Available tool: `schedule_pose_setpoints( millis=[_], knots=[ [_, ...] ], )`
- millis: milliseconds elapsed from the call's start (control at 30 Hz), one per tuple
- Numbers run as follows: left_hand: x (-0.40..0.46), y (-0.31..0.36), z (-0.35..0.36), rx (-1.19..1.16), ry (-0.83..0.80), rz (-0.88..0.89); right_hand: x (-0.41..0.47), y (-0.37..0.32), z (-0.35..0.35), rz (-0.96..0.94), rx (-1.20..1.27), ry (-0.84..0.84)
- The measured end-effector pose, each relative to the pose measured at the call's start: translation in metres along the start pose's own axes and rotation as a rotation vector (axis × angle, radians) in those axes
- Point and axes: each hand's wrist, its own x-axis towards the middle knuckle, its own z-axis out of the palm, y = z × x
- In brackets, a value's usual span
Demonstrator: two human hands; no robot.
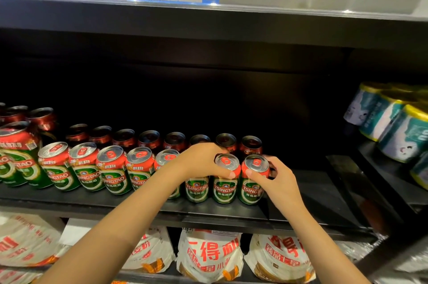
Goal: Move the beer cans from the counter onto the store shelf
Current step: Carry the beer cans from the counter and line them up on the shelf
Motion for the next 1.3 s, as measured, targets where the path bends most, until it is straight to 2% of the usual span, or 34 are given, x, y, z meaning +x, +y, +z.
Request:
schedule_pose_setpoints(
  millis=[267, 467, 567, 667, 800, 967, 1133, 1300],
  knots=[
    [0.001, 0.000, 0.000, 0.024, -0.030, -0.015, -0.002, -0.001, 0.002, 0.057, -0.010, -0.029],
    [-0.005, 0.000, -0.004, 0.069, -0.014, -0.005, -0.014, -0.011, 0.009, 0.171, 0.044, -0.052],
    [-0.016, 0.001, -0.014, 0.140, 0.026, 0.025, -0.034, -0.023, 0.008, 0.247, 0.043, 0.031],
    [-0.035, 0.007, -0.027, 0.210, 0.063, 0.111, -0.072, -0.034, 0.005, 0.282, -0.069, 0.141],
    [-0.064, 0.019, -0.028, 0.213, 0.106, 0.342, -0.149, -0.059, 0.006, 0.350, -0.327, 0.292],
    [-0.123, 0.062, 0.017, 0.183, 0.013, 0.802, -0.269, -0.099, 0.024, 0.464, -0.712, 0.426],
    [-0.231, 0.142, 0.073, 0.057, -0.258, 1.211, -0.443, -0.149, 0.060, 0.817, -0.894, 0.665],
    [-0.391, 0.199, 0.104, -0.164, -0.667, 1.478, -0.635, -0.229, 0.136, 1.222, -0.772, 1.069]
  ],
)
